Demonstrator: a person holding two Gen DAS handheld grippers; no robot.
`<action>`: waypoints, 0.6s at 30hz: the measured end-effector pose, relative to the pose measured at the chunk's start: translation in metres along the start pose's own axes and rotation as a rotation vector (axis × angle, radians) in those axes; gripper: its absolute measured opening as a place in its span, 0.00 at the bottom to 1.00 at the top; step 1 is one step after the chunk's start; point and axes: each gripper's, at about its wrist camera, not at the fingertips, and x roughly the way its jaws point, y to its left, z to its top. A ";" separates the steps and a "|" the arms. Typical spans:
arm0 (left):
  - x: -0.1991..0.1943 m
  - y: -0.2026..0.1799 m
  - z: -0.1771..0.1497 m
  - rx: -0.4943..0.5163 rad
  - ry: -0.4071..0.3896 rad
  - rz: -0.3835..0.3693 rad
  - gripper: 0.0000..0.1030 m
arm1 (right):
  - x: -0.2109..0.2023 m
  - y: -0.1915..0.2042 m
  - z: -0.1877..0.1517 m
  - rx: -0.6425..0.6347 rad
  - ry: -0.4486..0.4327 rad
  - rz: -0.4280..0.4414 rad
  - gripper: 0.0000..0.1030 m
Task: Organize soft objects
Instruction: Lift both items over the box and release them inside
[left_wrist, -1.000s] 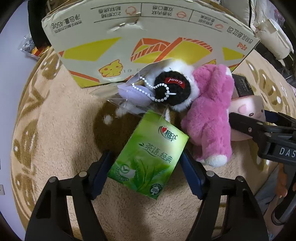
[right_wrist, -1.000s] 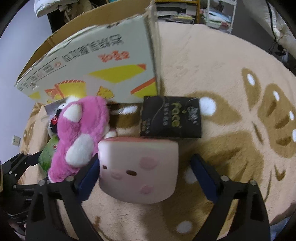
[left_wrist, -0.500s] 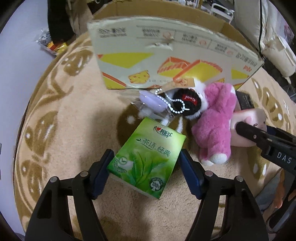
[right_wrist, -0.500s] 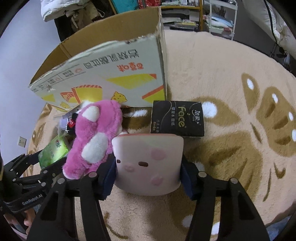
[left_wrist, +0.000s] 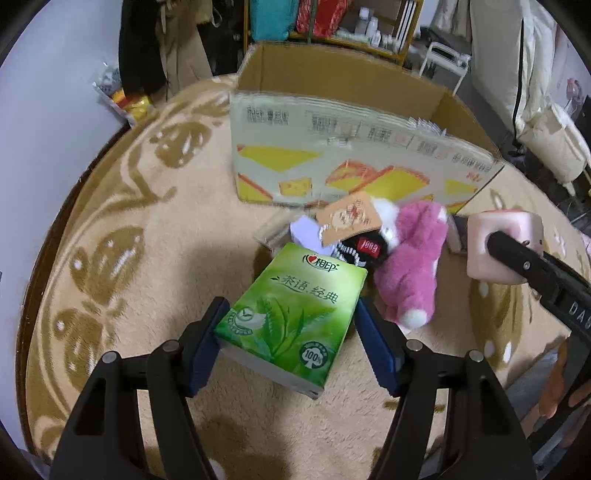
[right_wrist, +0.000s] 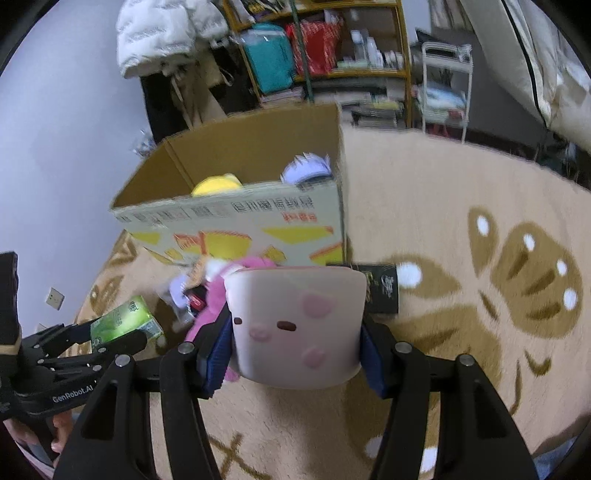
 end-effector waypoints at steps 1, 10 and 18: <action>-0.009 -0.001 -0.001 -0.005 -0.035 0.006 0.67 | -0.003 0.003 0.001 -0.011 -0.018 0.001 0.61; -0.062 -0.001 0.001 -0.016 -0.333 0.126 0.67 | -0.044 0.020 0.011 -0.090 -0.210 0.017 0.60; -0.092 -0.019 0.003 0.058 -0.474 0.181 0.67 | -0.063 0.025 0.025 -0.117 -0.327 0.016 0.61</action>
